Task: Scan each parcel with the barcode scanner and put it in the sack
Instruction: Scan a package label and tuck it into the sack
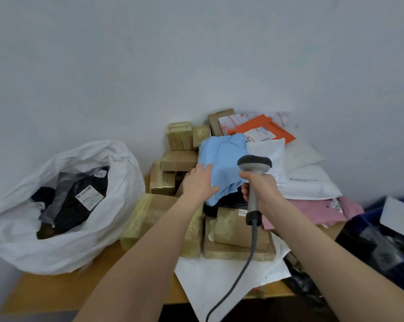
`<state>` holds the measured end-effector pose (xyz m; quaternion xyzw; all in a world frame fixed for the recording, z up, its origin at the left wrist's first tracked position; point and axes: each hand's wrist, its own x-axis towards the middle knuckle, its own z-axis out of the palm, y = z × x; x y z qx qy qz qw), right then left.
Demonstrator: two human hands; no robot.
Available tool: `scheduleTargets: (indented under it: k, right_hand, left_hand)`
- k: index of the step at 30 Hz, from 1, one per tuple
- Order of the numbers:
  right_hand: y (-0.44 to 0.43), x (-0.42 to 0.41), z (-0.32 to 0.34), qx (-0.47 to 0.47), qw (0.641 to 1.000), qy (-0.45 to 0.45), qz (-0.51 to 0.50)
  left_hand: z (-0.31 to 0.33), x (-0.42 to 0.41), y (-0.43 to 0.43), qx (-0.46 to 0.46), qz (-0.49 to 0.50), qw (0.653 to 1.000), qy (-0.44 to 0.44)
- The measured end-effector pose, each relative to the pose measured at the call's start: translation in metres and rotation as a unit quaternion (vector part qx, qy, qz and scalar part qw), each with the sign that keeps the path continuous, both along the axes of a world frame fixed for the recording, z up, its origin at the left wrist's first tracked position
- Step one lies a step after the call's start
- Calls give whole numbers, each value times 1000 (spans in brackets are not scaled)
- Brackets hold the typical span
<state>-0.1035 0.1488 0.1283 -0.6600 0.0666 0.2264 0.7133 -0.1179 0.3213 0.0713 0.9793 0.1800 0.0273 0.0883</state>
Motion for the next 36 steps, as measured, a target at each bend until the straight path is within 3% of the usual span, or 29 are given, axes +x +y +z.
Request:
scheduleTargets:
  k: [5, 11, 15, 18, 21, 23, 25, 27, 28, 30, 32, 36]
  right_hand:
    - [-29, 49, 7, 56, 998, 9, -10]
    - [-57, 100, -8, 86, 991, 83, 55]
    - [-64, 118, -19, 100, 987, 100, 73]
    - [-60, 123, -20, 119, 984, 101, 82]
    - [-54, 124, -15, 140, 982, 91, 83]
    - [-50, 122, -10, 157, 981, 76, 84]
    - [-46, 117, -5, 170, 980, 57, 81]
    - [-42, 112, -2, 174, 981, 40, 70]
    - [-40, 109, 0, 171, 983, 33, 63]
    - [-37, 101, 2, 160, 985, 25, 59]
    - [-31, 93, 3, 145, 987, 15, 66]
    - [-19, 76, 4, 161, 985, 0, 55]
  left_hand:
    - [-10, 46, -32, -60, 22, 998, 17]
    - [-28, 84, -39, -18, 70, 995, 63]
    - [-29, 88, -42, -2, 76, 997, -22]
    - [-18, 82, -44, -2, 147, 982, -120]
    - [12, 74, -33, -72, 241, 940, -230]
    - [37, 66, -17, -180, 269, 902, -286]
    - [58, 52, -2, -364, 272, 821, -346]
    - [70, 31, 4, -539, 233, 704, -399]
    - [73, 22, 5, -599, 207, 656, -410]
    - [72, 9, 5, -673, 176, 595, -403]
    - [68, 3, 4, -713, 165, 569, -374]
    - [56, -4, -8, -753, 142, 561, -312]
